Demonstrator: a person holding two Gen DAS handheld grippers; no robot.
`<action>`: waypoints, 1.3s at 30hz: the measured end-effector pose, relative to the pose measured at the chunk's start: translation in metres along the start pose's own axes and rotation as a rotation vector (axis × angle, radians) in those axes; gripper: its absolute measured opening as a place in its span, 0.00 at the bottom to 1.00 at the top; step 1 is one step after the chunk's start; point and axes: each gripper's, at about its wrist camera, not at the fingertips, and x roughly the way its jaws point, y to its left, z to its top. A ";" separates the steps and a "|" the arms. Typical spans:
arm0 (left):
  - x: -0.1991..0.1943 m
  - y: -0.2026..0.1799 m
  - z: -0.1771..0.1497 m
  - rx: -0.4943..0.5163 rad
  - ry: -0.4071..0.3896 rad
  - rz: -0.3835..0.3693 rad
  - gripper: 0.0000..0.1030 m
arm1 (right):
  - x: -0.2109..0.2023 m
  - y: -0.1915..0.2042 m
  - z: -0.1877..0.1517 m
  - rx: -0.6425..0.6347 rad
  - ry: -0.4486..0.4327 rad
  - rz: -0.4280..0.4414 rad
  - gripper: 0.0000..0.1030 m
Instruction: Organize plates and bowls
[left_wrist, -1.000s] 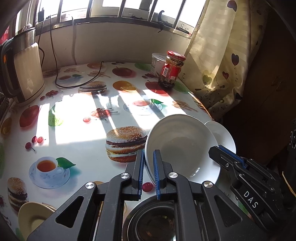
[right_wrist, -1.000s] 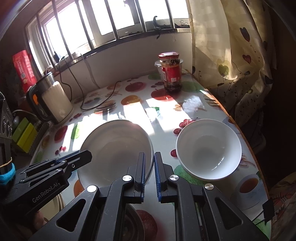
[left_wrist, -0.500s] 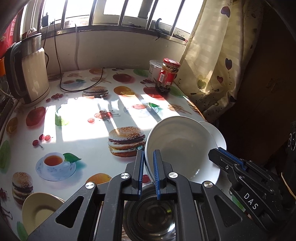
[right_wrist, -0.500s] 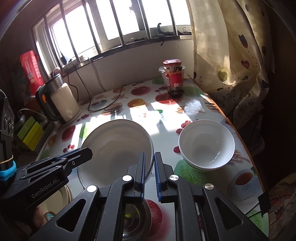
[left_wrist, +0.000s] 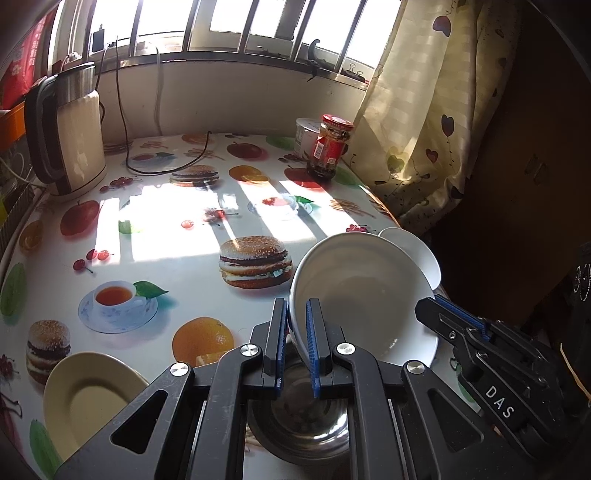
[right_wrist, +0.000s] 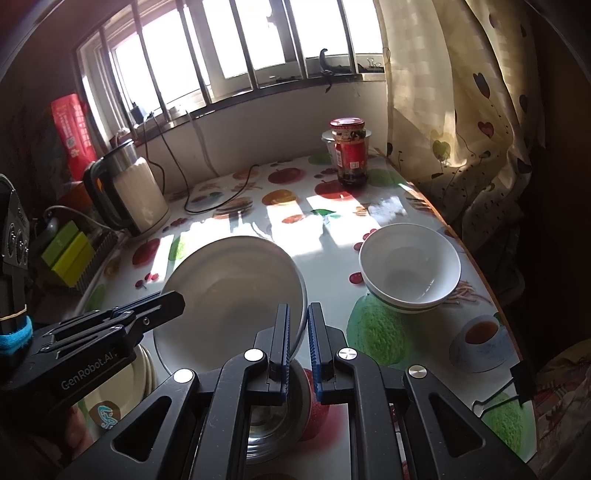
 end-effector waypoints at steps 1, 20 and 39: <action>-0.001 0.000 -0.002 0.000 0.002 0.000 0.10 | -0.001 0.000 -0.002 0.002 0.002 0.002 0.10; -0.004 0.011 -0.037 -0.034 0.046 0.006 0.10 | -0.002 0.013 -0.038 -0.015 0.051 0.003 0.10; 0.008 0.019 -0.053 -0.058 0.092 0.020 0.10 | 0.012 0.014 -0.054 -0.017 0.108 0.003 0.10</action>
